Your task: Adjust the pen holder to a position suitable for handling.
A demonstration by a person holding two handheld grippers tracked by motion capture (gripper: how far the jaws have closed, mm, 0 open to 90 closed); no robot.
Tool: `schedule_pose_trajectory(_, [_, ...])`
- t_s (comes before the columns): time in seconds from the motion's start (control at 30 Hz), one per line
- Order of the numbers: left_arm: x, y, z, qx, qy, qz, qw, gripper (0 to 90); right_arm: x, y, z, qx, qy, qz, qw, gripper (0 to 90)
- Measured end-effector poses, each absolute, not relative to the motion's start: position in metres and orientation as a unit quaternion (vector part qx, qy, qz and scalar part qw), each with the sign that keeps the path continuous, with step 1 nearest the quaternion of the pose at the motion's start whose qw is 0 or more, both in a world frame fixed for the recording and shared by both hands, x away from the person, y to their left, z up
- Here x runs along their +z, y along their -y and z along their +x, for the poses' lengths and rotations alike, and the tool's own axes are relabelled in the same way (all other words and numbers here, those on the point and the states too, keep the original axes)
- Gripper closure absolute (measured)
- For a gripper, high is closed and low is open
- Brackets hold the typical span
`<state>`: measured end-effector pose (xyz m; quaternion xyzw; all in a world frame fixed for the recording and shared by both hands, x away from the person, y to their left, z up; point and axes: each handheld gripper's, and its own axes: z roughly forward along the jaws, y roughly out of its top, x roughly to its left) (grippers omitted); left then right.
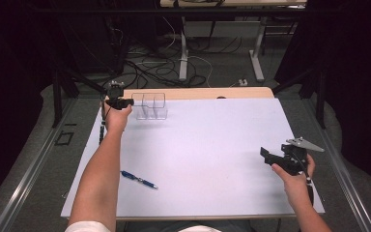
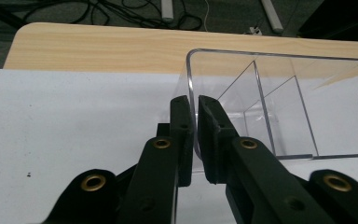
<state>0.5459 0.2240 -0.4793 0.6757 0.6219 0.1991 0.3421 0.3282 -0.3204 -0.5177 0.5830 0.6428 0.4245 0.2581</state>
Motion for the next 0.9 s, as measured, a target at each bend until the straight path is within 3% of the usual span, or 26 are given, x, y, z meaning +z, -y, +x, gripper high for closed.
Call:
schedule_pose_trajectory(0.37, [-0.481, -0.218, 0.540, 0.235, -0.608, 0.682, 0.332, 88.8, -0.519, 0.322, 0.328, 0.423, -0.643, 0.586, 0.254, 14.1])
schedule_pose_trajectory(0.9, [-0.477, -0.217, 0.533, 0.213, -0.639, 0.666, 0.322, 89.2, -0.519, 0.323, 0.328, 0.421, -0.643, 0.588, 0.251, 14.2])
